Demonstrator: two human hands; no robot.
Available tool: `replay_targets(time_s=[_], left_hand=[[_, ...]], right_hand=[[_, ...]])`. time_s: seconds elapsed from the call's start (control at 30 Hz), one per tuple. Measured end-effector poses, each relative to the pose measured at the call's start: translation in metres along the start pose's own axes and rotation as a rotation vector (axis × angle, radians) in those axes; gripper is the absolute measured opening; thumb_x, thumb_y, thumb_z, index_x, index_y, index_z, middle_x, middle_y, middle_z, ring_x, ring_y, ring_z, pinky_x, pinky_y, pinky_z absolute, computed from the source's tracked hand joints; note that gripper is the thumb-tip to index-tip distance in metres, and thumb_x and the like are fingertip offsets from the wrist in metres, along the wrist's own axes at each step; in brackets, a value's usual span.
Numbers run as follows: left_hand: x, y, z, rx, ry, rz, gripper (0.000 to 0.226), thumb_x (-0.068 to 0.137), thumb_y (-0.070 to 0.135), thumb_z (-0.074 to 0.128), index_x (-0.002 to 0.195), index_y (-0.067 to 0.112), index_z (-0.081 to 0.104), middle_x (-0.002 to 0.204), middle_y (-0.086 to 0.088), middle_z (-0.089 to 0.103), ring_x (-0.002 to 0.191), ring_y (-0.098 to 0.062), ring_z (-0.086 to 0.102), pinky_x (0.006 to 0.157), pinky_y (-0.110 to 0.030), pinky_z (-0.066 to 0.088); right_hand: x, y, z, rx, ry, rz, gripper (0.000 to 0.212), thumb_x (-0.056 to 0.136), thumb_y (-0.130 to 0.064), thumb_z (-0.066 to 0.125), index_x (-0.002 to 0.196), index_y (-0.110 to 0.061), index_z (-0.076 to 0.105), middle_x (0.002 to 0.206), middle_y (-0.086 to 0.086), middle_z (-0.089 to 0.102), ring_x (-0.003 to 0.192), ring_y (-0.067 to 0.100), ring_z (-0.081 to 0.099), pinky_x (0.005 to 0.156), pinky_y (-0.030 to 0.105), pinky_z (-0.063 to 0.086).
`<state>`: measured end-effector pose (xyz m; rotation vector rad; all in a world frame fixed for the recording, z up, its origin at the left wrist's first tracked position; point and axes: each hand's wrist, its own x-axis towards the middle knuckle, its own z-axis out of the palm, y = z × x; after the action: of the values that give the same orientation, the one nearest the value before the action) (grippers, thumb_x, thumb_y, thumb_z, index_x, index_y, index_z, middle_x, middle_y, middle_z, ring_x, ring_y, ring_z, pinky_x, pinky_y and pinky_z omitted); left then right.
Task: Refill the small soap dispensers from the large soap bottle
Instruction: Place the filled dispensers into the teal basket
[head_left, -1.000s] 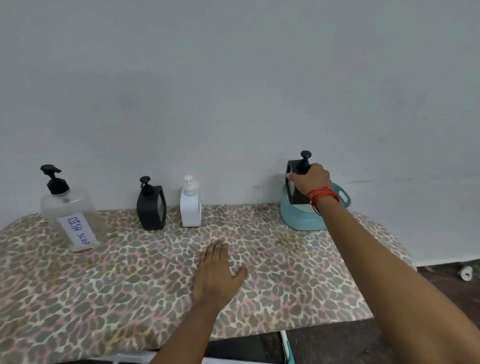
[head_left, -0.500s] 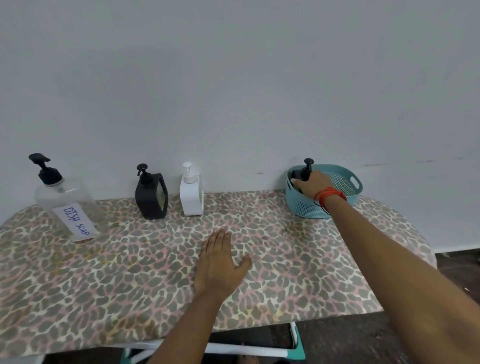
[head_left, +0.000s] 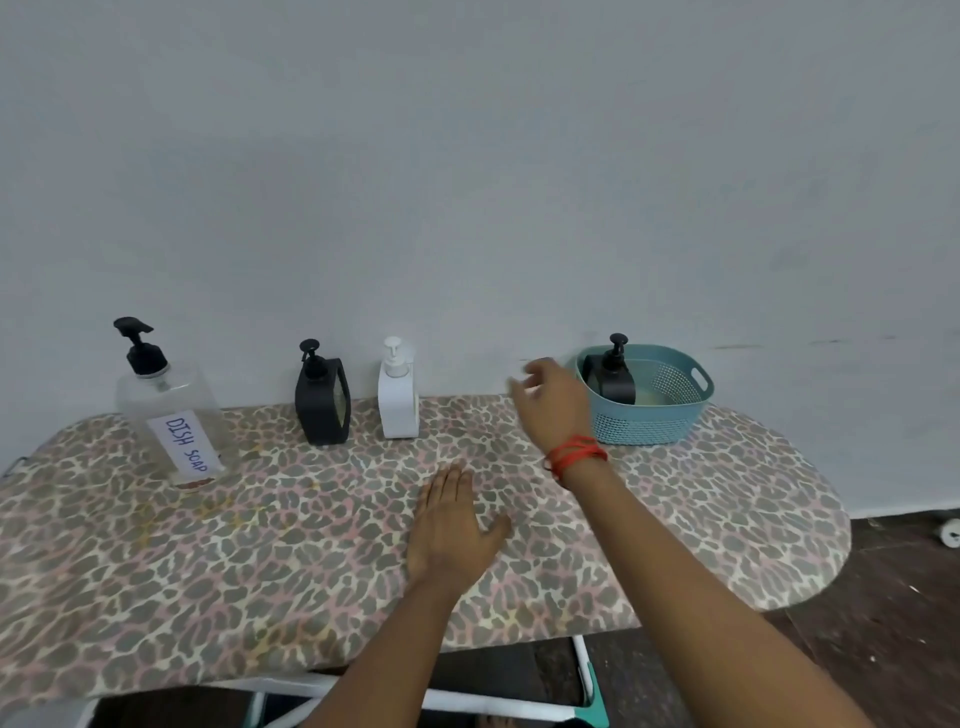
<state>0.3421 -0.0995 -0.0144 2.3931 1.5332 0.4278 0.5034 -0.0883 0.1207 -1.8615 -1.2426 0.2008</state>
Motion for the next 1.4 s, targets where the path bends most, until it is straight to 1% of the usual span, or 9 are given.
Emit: replay_targets(time_s=[0.17, 0.23, 0.33, 0.53, 0.73, 0.87, 1.13, 1.27, 1.4], left_hand=[[-0.002, 0.0, -0.002, -0.006, -0.011, -0.006, 0.088, 0.093, 0.066, 0.03, 0.163, 0.014, 0.015, 0.171, -0.002, 0.011, 0.158, -0.017, 0.005, 0.12, -0.031, -0.01], [-0.003, -0.002, -0.001, -0.037, -0.021, 0.0, 0.088, 0.093, 0.065, 0.03, 0.163, 0.013, 0.014, 0.171, -0.003, 0.01, 0.158, -0.018, 0.004, 0.12, -0.031, -0.011], [-0.003, -0.003, 0.001, -0.073, -0.018, 0.01, 0.088, 0.093, 0.064, 0.032, 0.162, 0.012, 0.016, 0.171, -0.005, 0.012, 0.158, -0.02, 0.006, 0.121, -0.032, -0.01], [0.0, -0.004, 0.004, -0.081, 0.018, 0.034, 0.087, 0.092, 0.062, 0.036, 0.161, 0.011, 0.021, 0.17, -0.007, 0.016, 0.158, -0.022, 0.009, 0.126, -0.037, -0.004], [0.001, -0.004, 0.006, -0.093, 0.024, 0.033, 0.087, 0.09, 0.061, 0.038, 0.16, 0.011, 0.024, 0.17, -0.006, 0.019, 0.157, -0.022, 0.011, 0.129, -0.038, 0.0], [0.002, -0.003, 0.006, -0.069, -0.01, 0.015, 0.089, 0.09, 0.063, 0.033, 0.161, 0.012, 0.019, 0.171, -0.005, 0.013, 0.158, -0.021, 0.007, 0.126, -0.037, -0.003], [0.006, 0.008, 0.001, -0.026, -0.066, -0.006, 0.086, 0.096, 0.063, 0.037, 0.162, 0.012, 0.017, 0.171, -0.005, 0.011, 0.158, -0.021, 0.007, 0.128, -0.038, -0.001], [0.023, 0.048, 0.002, -0.057, -0.198, 0.068, 0.092, 0.097, 0.061, 0.046, 0.163, 0.009, 0.009, 0.172, -0.007, 0.006, 0.158, -0.021, 0.004, 0.129, -0.037, -0.001], [0.04, 0.092, 0.015, -0.035, -0.263, 0.142, 0.094, 0.097, 0.062, 0.047, 0.163, 0.009, 0.006, 0.172, -0.008, 0.003, 0.159, -0.023, 0.002, 0.129, -0.039, 0.0]], right_hand=[[0.02, -0.07, 0.063, -0.059, -0.431, 0.086, 0.069, 0.086, -0.053, 0.07, 0.122, 0.005, 0.059, 0.123, 0.021, 0.066, 0.112, 0.034, 0.063, 0.092, 0.043, 0.052], [0.034, -0.083, 0.081, -0.096, -0.519, 0.102, 0.062, 0.083, -0.058, 0.071, 0.109, -0.003, 0.059, 0.109, 0.016, 0.066, 0.096, 0.029, 0.064, 0.074, 0.036, 0.052], [0.052, -0.088, 0.1, -0.114, -0.558, 0.136, 0.054, 0.079, -0.062, 0.073, 0.089, -0.013, 0.05, 0.084, 0.002, 0.056, 0.068, 0.015, 0.051, 0.052, 0.026, 0.036], [0.064, -0.087, 0.135, -0.099, -0.564, 0.174, 0.073, 0.073, -0.06, 0.079, 0.117, -0.007, 0.057, 0.105, 0.008, 0.063, 0.094, 0.027, 0.064, 0.066, 0.032, 0.052], [0.068, -0.087, 0.151, -0.084, -0.511, 0.201, 0.05, 0.074, -0.05, 0.077, 0.1, -0.014, 0.055, 0.098, 0.007, 0.064, 0.067, 0.013, 0.056, 0.05, 0.023, 0.04], [0.07, -0.079, 0.136, -0.083, -0.487, 0.194, 0.05, 0.076, -0.05, 0.076, 0.099, -0.012, 0.054, 0.093, 0.005, 0.06, 0.068, 0.015, 0.055, 0.051, 0.025, 0.04], [0.081, -0.055, 0.034, -0.082, -0.305, 0.137, 0.052, 0.077, -0.049, 0.076, 0.104, -0.007, 0.061, 0.095, 0.006, 0.06, 0.081, 0.022, 0.058, 0.061, 0.028, 0.043], [0.094, -0.039, -0.036, -0.095, -0.184, 0.118, 0.049, 0.075, -0.049, 0.078, 0.099, -0.009, 0.067, 0.091, 0.006, 0.064, 0.08, 0.023, 0.06, 0.051, 0.024, 0.036], [0.114, -0.014, -0.105, -0.104, -0.051, 0.134, 0.051, 0.072, -0.05, 0.079, 0.105, -0.012, 0.07, 0.096, 0.004, 0.068, 0.081, 0.021, 0.062, 0.06, 0.025, 0.043]])
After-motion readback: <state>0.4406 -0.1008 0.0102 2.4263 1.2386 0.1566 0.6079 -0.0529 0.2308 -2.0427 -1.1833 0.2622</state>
